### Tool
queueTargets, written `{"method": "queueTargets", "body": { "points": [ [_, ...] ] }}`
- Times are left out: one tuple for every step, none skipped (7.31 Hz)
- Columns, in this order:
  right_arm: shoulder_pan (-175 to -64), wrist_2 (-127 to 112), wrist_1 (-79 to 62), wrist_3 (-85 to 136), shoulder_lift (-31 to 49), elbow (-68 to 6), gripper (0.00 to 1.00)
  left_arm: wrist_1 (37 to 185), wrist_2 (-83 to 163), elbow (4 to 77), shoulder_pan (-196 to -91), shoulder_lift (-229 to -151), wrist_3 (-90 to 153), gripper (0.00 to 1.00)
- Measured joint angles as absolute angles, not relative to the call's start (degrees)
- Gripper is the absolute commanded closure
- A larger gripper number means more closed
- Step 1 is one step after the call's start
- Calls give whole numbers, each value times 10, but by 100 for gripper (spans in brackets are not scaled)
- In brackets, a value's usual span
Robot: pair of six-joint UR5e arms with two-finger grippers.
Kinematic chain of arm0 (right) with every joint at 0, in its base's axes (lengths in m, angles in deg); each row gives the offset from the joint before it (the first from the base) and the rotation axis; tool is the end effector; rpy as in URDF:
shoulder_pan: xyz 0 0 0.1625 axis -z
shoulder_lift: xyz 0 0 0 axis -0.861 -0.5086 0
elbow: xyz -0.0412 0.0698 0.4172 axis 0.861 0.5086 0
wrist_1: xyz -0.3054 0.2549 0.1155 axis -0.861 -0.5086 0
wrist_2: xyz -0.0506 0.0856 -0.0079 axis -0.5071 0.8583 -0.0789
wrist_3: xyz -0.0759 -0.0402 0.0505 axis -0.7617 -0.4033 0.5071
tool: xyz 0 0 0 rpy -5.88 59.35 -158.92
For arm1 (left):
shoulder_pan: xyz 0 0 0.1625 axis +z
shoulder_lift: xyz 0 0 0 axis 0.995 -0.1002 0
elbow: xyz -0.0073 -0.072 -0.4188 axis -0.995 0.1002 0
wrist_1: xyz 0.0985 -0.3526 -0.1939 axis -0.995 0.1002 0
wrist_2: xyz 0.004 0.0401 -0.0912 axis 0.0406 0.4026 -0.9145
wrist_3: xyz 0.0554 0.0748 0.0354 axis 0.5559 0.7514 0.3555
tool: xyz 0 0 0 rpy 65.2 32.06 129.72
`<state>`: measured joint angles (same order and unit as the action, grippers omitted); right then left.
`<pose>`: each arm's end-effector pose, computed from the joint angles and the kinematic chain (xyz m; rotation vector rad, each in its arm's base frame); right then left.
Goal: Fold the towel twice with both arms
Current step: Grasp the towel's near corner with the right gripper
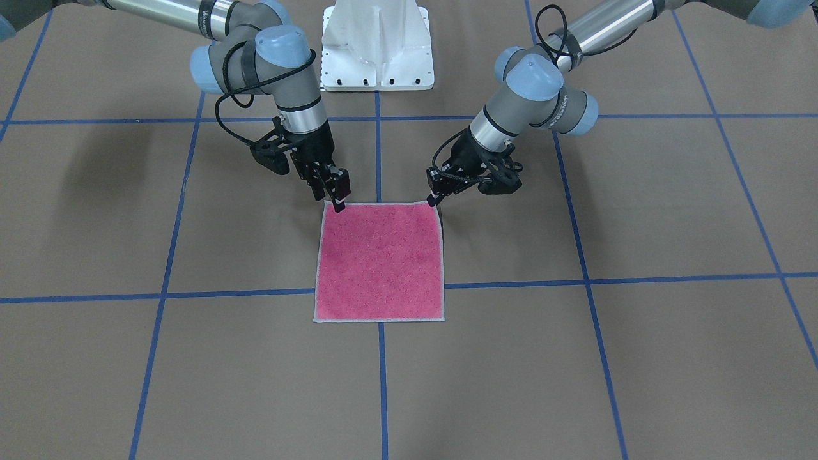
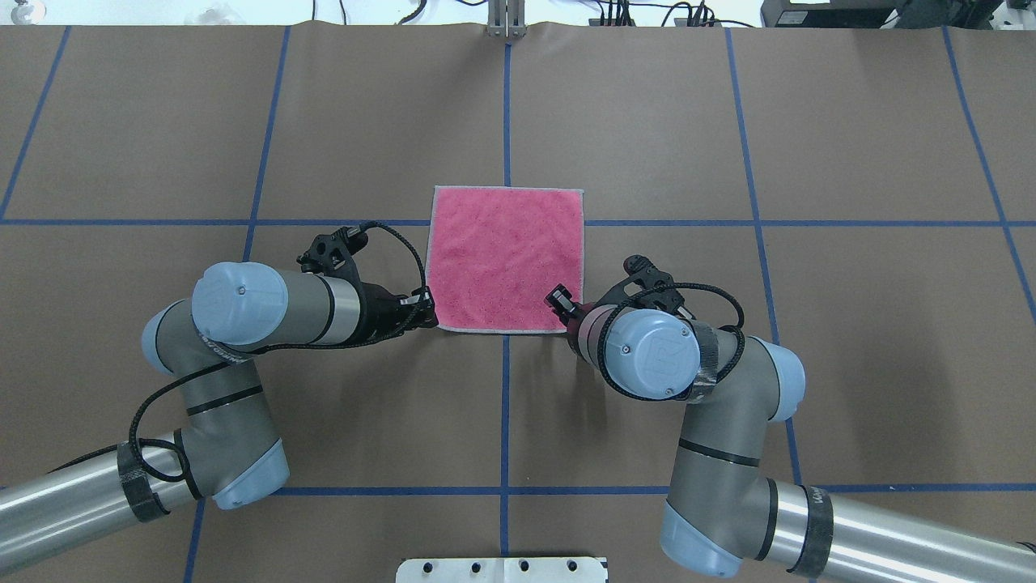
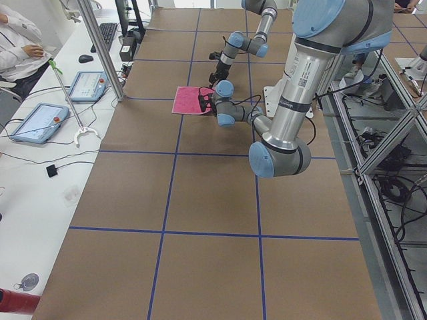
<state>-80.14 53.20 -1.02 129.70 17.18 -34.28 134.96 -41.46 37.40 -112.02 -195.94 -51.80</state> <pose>-0.5691 -0.3692 0.2911 0.0144 -0.9989 0.8811 0.5357 -0.4076 0.3176 0.0284 1.3159 -0.3912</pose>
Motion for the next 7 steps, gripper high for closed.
{"method": "queueTargets", "body": {
  "points": [
    [-801, 532, -10, 1298, 172, -341, 59, 1350, -415, 374, -1120, -1959, -518, 100],
    [-800, 531, -10, 1298, 173, -340, 61, 1350, -415, 374, -1120, -1960, -518, 100],
    [-800, 531, -9, 1299, 173, -340, 66, 1350, -415, 374, -1120, -1960, -518, 100],
    [-800, 532, -9, 1298, 173, -339, 74, 1350, -415, 374, -1120, -1960, -518, 100],
    [-800, 532, -9, 1298, 173, -340, 88, 1350, -415, 374, -1120, -1960, -518, 100],
    [-800, 532, -10, 1298, 171, -341, 100, 1350, -415, 374, -1120, -1960, -518, 100],
    [-801, 532, -9, 1298, 170, -344, 100, 1350, -415, 374, -1120, -1960, -518, 100]
  ]
}}
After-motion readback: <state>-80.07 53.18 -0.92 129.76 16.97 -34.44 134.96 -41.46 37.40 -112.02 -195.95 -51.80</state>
